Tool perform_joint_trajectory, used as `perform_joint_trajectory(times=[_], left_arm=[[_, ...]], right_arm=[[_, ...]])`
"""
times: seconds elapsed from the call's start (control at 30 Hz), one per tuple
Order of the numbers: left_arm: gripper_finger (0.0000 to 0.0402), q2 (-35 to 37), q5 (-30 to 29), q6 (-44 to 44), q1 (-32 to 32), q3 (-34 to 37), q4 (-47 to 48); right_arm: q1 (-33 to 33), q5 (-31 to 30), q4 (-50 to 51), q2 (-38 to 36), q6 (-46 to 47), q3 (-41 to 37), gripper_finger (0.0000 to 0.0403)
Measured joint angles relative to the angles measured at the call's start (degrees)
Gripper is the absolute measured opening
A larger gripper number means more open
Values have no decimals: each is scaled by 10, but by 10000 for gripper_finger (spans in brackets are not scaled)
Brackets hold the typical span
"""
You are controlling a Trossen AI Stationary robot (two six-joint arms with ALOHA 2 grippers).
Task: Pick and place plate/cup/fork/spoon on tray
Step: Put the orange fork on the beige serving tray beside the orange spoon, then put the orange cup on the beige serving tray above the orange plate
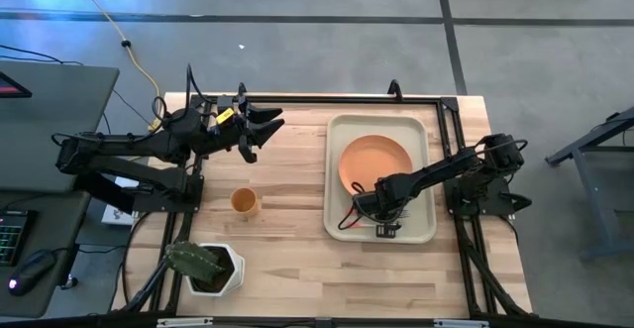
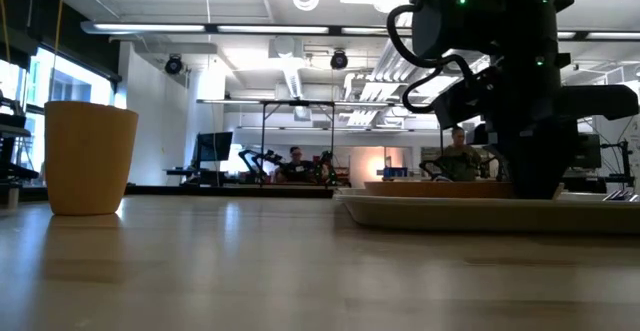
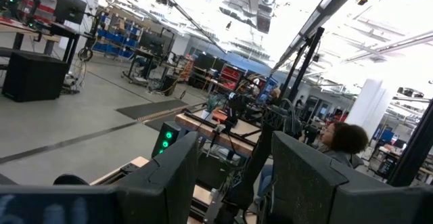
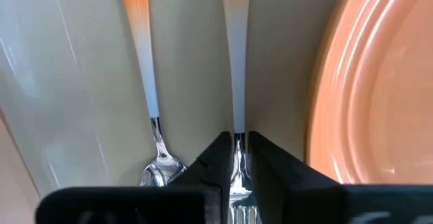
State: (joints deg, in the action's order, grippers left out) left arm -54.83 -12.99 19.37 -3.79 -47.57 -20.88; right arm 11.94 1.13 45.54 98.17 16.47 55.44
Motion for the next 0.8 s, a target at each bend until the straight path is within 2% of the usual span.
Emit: perform_joint_trajectory(times=[0.57,0.8], left_arm=[[179,0,0,0,0,0,0],[179,0,0,0,0,0,0]], right_arm=[[0,7,-9,0,-5,0,115],[0,7,-9,0,-5,0,122]])
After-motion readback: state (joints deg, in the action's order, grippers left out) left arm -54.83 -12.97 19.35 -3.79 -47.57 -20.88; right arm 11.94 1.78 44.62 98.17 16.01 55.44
